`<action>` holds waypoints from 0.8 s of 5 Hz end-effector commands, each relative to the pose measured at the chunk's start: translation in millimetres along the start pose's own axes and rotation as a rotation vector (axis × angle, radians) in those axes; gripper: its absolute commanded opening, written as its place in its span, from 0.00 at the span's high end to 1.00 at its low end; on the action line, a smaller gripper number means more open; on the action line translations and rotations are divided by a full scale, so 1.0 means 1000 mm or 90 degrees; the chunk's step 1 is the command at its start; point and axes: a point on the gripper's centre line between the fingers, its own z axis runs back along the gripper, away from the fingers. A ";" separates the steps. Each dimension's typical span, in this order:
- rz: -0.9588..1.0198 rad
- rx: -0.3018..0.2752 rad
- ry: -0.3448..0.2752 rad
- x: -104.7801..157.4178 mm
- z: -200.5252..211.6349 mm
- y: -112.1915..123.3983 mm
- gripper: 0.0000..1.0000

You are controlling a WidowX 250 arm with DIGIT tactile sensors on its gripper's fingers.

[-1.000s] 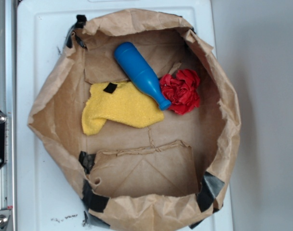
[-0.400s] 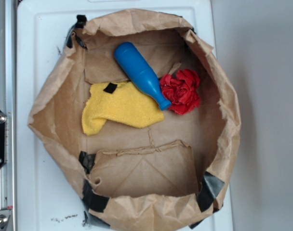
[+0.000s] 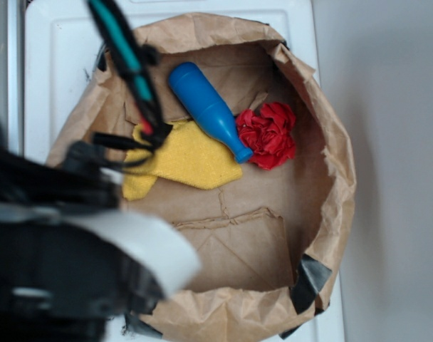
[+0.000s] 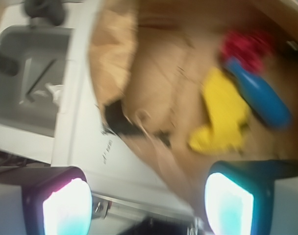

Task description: Grab the blue bottle.

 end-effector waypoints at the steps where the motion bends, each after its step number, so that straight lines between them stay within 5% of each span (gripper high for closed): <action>1: -0.102 -0.005 -0.092 0.037 -0.009 0.032 0.00; 3: -0.086 0.013 -0.071 0.056 -0.020 0.074 0.00; 4: -0.099 0.026 -0.055 0.029 -0.026 0.086 0.00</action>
